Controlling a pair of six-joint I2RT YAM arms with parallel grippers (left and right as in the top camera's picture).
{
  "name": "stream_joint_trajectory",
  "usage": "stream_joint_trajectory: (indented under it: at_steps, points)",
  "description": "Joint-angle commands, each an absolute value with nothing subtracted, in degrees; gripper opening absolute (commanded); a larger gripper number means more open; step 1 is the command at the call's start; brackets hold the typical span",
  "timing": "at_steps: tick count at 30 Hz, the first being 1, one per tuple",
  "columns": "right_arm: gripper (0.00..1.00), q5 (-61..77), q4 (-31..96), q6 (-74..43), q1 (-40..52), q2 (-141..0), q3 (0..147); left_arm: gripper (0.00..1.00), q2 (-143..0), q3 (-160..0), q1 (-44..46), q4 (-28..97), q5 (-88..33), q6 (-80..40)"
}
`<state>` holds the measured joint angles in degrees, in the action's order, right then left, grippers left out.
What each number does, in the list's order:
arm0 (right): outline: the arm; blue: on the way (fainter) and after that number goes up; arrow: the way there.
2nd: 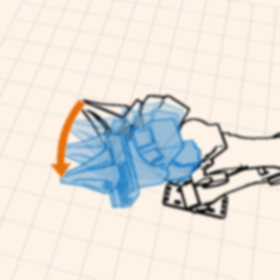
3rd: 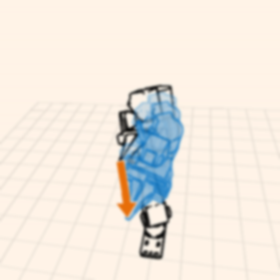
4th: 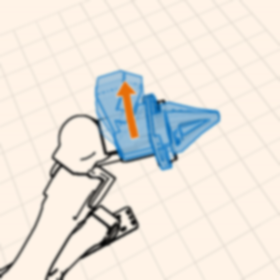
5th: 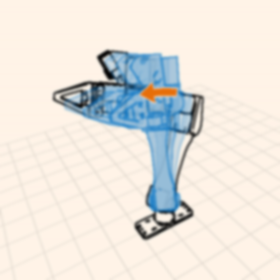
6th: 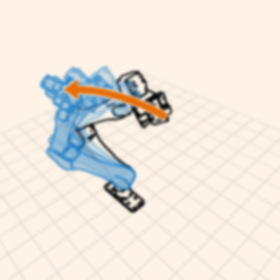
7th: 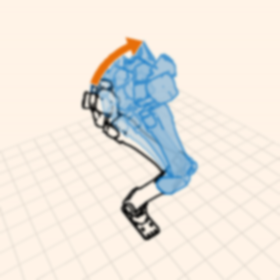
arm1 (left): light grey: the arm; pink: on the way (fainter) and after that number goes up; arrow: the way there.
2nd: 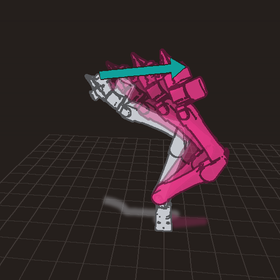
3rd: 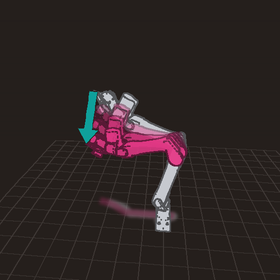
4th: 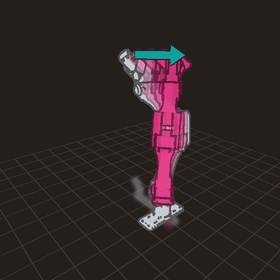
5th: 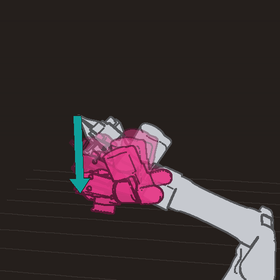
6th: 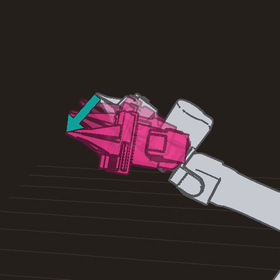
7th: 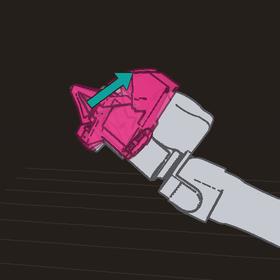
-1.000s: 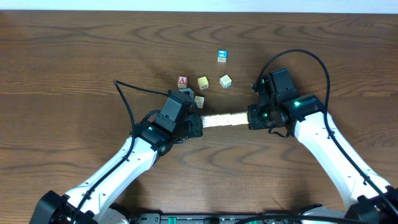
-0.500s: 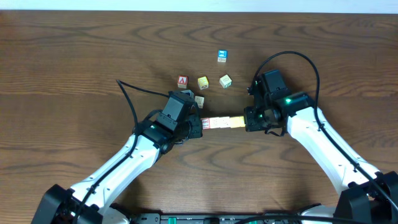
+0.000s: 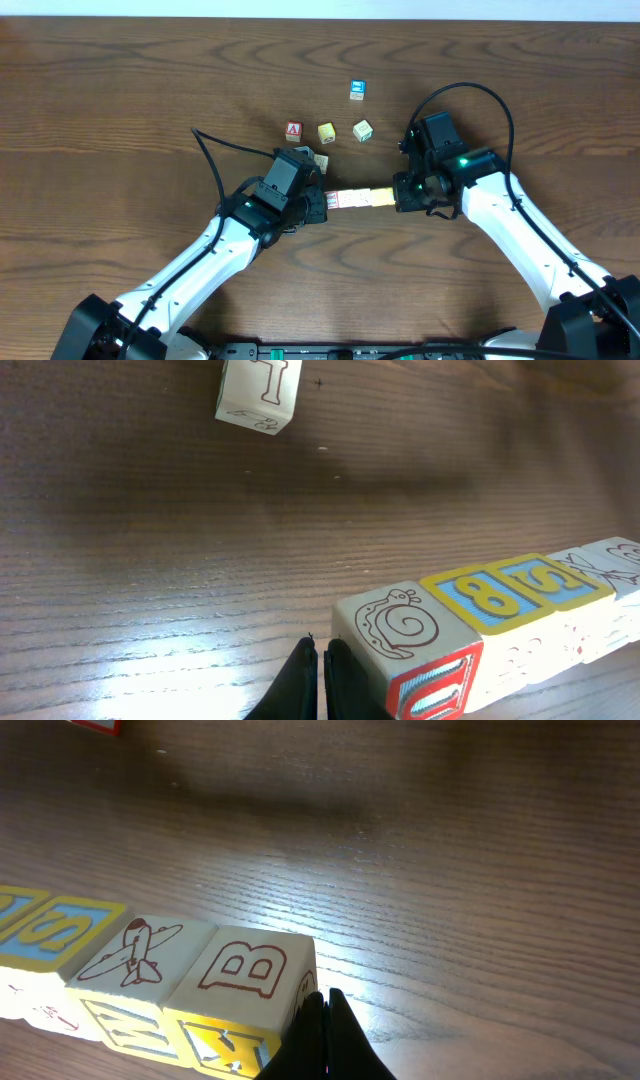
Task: Lift 5 blocks
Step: 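Lower the row back onto the table with both grippers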
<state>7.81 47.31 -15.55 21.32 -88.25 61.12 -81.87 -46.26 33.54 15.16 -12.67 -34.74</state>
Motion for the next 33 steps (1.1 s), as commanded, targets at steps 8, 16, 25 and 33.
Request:
stream_joint_trajectory:
  at_steps: [8, 16, 25, 33]
  points:
    - [0.01, 18.5, 46.1, -16.7, 25.3, -89.2, 62.8, 0.08, -82.1, -47.2, 36.6, 13.3, -18.9, -35.9]
    - [0.01, 18.4, 46.0, -16.7, 25.9, -90.4, 62.8, 0.07, -82.7, -47.2, 36.6, 13.2, -18.7, -35.9]
    - [0.01, 17.9, 45.9, -16.7, 26.0, -91.2, 62.8, 0.07, -85.7, -47.2, 36.6, 13.2, -18.8, -36.3]
    - [0.01, 17.6, 45.9, -16.7, 26.0, -91.7, 62.4, 0.07, -85.7, -47.2, 36.6, 13.1, -18.8, -36.3]
